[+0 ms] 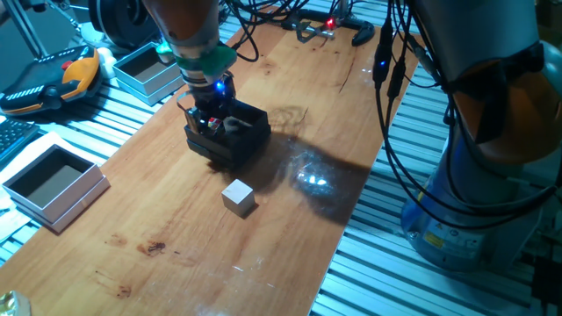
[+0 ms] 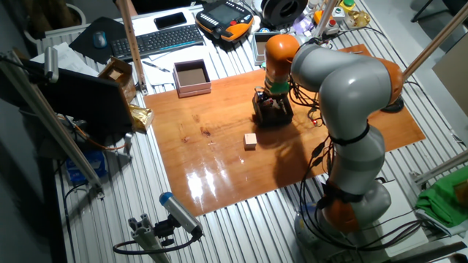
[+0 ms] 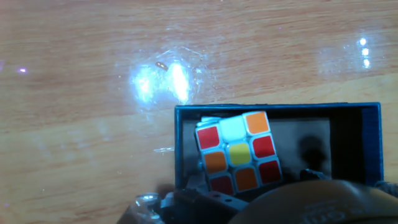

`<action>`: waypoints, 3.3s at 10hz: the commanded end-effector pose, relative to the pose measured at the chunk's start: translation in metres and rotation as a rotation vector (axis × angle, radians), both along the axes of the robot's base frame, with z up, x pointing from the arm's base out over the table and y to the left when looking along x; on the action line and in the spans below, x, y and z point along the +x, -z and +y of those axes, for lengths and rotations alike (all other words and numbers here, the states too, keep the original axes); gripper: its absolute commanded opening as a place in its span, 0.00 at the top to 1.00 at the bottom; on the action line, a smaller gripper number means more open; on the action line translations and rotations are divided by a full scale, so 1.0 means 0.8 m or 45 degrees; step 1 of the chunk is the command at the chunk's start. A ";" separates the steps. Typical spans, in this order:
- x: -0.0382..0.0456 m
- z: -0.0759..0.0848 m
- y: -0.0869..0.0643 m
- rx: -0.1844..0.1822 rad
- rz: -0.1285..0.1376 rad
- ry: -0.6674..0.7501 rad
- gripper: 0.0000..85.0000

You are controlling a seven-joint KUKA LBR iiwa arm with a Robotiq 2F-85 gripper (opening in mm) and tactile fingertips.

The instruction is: Take everything out of the gift box

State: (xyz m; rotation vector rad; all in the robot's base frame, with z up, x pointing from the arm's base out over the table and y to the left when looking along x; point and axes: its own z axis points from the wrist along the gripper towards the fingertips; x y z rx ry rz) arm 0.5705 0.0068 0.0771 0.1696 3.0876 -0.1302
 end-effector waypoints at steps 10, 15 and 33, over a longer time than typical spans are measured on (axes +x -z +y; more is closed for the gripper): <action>0.000 -0.015 0.011 0.027 -0.009 -0.036 0.13; 0.002 -0.008 0.017 0.034 -0.023 -0.037 0.23; -0.089 0.101 -0.089 0.086 0.073 0.244 0.42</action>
